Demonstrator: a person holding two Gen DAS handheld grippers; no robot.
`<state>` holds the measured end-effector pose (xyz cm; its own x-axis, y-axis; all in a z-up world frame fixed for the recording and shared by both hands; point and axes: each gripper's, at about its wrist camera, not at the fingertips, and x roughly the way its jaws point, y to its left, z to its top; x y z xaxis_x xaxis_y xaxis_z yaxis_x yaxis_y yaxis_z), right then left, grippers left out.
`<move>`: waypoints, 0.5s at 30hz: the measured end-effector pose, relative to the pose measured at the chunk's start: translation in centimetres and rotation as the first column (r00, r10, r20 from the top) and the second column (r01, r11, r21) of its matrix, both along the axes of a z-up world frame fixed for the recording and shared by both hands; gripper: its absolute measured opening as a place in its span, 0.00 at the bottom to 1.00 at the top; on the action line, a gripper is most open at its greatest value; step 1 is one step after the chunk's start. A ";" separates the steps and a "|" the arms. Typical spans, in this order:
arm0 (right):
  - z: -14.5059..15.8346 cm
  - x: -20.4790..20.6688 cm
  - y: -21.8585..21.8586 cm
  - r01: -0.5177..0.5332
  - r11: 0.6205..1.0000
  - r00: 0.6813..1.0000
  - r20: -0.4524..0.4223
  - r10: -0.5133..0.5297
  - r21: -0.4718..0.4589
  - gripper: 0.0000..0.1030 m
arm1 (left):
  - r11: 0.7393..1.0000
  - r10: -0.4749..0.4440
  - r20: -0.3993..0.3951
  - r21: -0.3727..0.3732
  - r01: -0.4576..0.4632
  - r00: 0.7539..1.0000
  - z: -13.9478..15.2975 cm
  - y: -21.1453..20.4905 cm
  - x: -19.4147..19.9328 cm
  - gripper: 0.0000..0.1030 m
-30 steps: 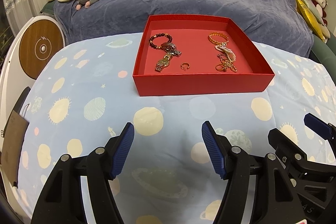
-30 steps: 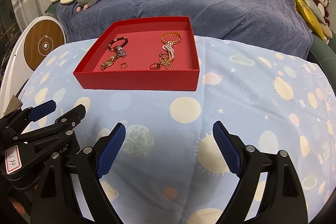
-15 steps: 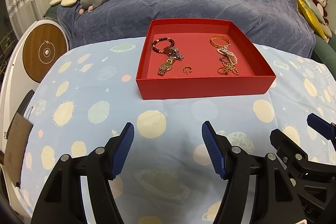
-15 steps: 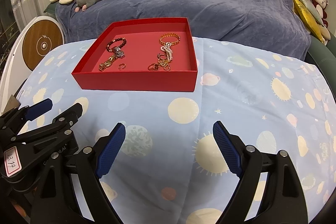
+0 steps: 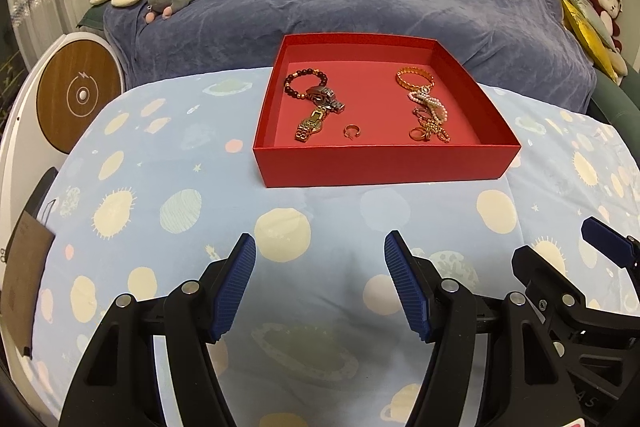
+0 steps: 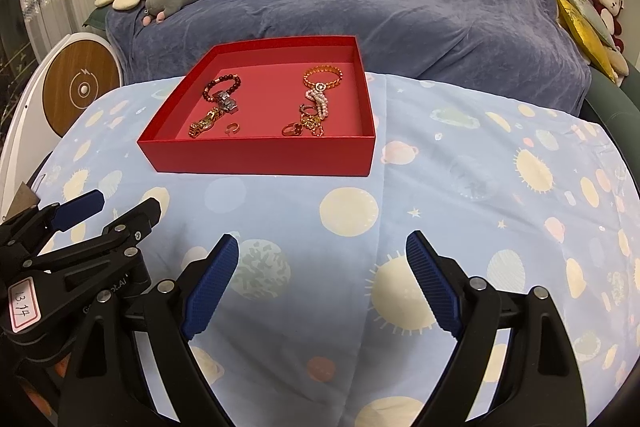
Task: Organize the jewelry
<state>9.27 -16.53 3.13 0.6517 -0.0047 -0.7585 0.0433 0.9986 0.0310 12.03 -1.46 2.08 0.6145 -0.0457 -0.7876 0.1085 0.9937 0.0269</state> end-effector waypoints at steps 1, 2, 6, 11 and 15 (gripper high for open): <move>0.0 0.0 0.0 0.000 1.000 1.000 0.000 0.000 0.000 0.82 | 1.000 0.008 0.006 0.009 -0.008 1.000 0.0 0.0 -0.1 0.67; 0.0 0.1 0.0 0.000 1.000 1.000 0.000 0.000 0.002 0.82 | 1.000 0.017 0.014 0.018 -0.017 1.000 0.0 0.0 -0.1 0.71; 0.0 0.0 0.1 -0.003 1.000 1.000 0.001 0.003 -0.002 0.82 | 0.999 0.022 0.019 0.023 -0.023 1.000 0.0 0.1 -0.2 0.71; 0.0 0.0 0.1 -0.004 1.000 1.000 0.000 0.004 -0.011 0.82 | 0.999 0.024 0.015 0.041 -0.025 1.000 0.0 0.0 -0.1 0.71; 0.1 -0.1 0.0 0.011 1.000 1.000 0.009 -0.011 -0.017 0.86 | 0.999 0.031 0.030 0.038 -0.032 0.999 0.2 0.1 -0.3 0.71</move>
